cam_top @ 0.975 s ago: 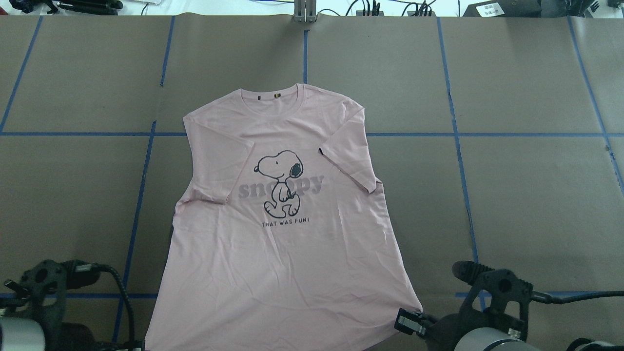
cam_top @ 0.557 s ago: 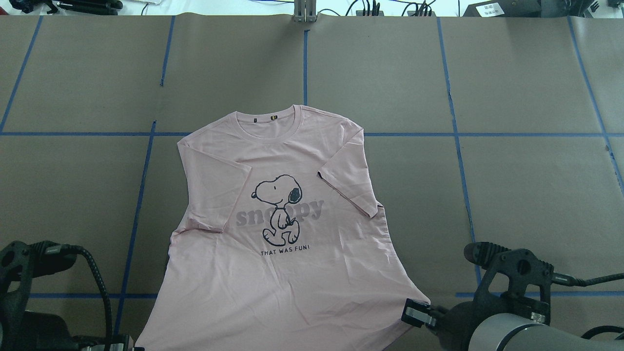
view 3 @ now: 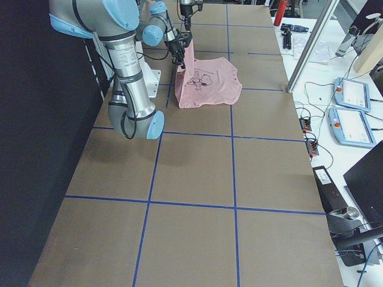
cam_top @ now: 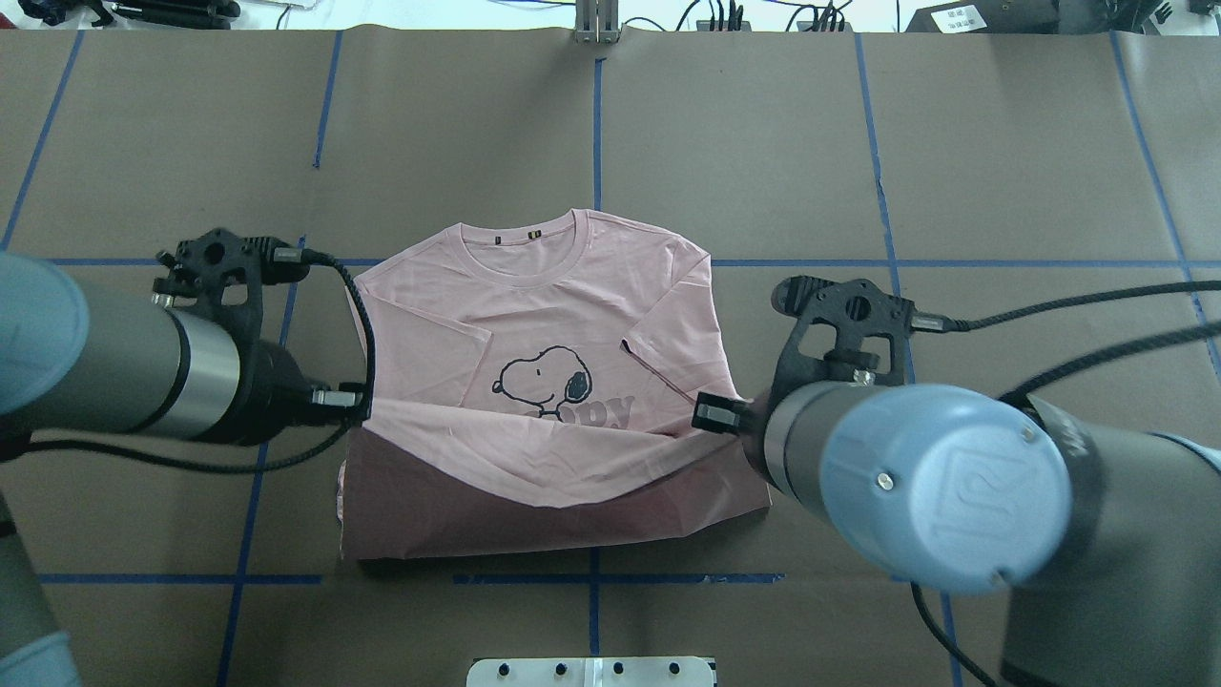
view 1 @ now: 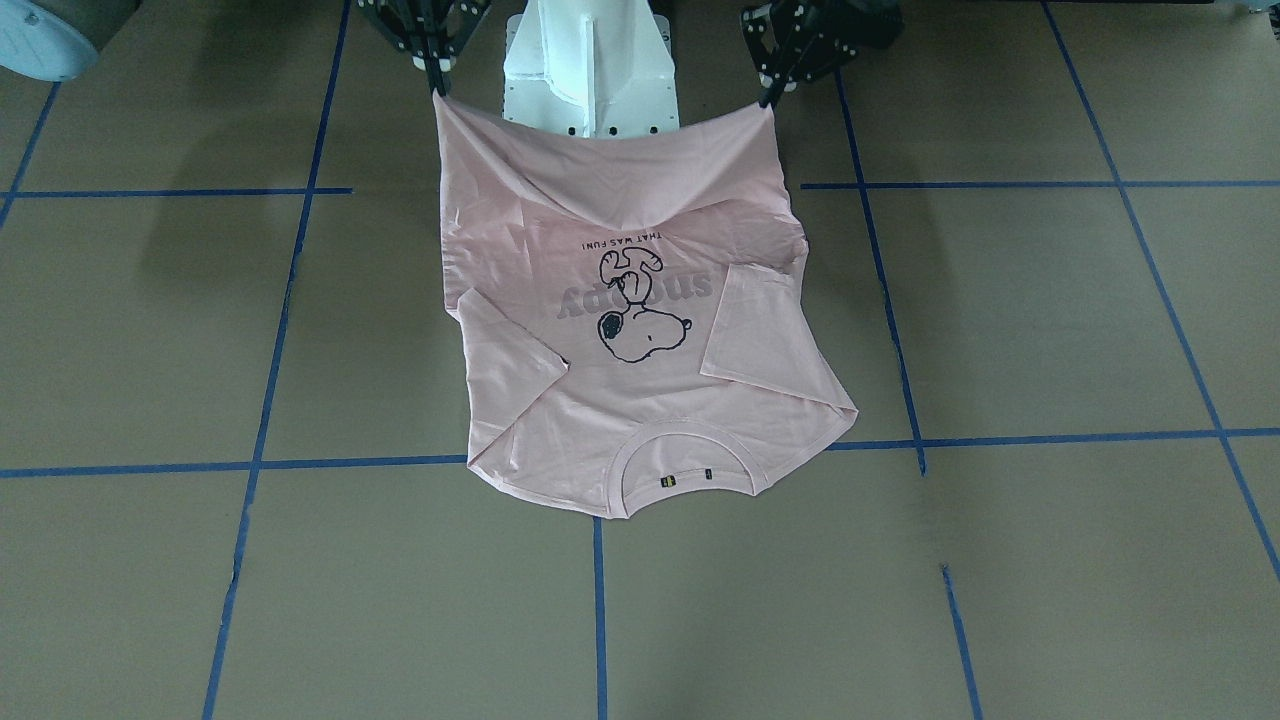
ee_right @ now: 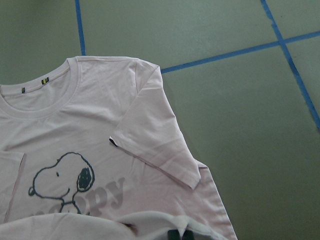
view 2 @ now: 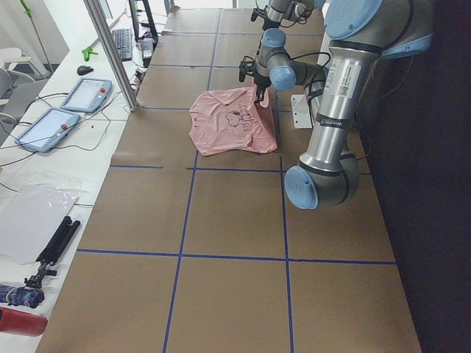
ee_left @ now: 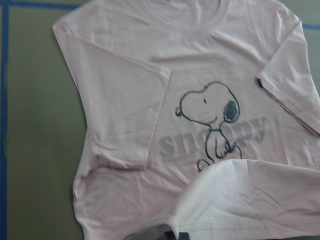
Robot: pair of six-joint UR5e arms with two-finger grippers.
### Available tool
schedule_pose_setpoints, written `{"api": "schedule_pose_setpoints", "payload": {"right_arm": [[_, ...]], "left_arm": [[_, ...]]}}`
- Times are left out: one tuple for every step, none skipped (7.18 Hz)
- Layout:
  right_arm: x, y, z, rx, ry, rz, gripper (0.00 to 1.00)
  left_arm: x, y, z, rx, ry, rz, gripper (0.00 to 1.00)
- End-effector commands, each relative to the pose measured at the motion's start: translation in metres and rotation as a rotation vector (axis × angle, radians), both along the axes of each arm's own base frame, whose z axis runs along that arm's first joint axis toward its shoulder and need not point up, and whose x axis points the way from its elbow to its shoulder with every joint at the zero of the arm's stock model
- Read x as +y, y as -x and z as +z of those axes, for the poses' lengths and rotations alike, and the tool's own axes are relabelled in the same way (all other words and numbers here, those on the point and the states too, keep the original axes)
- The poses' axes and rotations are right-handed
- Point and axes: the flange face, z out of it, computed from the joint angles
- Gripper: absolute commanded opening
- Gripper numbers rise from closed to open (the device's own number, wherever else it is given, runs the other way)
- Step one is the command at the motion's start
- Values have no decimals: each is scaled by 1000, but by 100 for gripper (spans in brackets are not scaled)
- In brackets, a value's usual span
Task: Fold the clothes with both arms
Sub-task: 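Lift the hem with both grippers and fold it toward the collar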
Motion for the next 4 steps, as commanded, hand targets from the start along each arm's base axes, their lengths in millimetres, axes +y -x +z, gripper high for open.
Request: {"api": "schedule_pose_setpoints", "payload": {"right_arm": [[-85, 25, 24, 17, -57, 28, 0], [-123, 36, 36, 41, -47, 57, 0], [-159, 48, 39, 63, -52, 38, 0], [-190, 56, 45, 81, -46, 52, 0]], "left_arm": [[-78, 14, 36, -115, -66, -40, 0], [-106, 10, 50, -124, -77, -61, 0], [-127, -7, 62, -128, -76, -68, 0], [-146, -19, 73, -136, -71, -76, 0]]}}
